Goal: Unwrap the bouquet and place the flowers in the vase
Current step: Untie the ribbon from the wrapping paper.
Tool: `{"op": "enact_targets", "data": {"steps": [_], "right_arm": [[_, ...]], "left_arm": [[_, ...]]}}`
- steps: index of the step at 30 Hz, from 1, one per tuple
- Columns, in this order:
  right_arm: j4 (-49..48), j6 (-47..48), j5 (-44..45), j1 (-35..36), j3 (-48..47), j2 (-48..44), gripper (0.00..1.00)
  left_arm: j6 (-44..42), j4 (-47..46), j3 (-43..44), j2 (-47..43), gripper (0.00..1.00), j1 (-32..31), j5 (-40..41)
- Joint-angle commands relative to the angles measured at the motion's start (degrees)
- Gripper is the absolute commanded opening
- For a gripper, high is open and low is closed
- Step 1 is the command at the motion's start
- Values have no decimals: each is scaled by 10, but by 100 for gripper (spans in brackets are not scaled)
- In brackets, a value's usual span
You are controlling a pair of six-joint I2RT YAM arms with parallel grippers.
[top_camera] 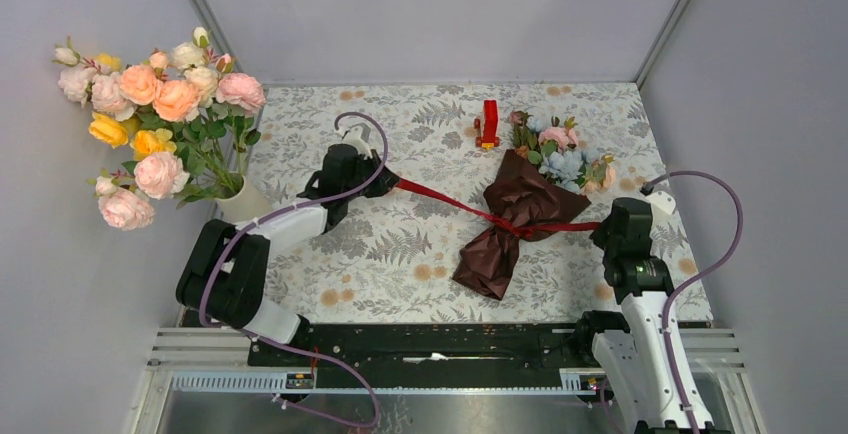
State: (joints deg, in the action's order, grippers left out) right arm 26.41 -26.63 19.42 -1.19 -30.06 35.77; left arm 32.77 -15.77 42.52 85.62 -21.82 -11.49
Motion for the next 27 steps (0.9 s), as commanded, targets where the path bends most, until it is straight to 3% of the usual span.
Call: {"op": "enact_targets", "data": {"steps": [1, 27], "right_arm": [[23, 16, 13, -15, -30, -6, 0], [92, 15, 129, -49, -66, -36, 0]], "left_arm": [[-20, 3, 23, -35, 0, 4, 30], [-73, 115, 93, -120, 0, 4, 104]]}}
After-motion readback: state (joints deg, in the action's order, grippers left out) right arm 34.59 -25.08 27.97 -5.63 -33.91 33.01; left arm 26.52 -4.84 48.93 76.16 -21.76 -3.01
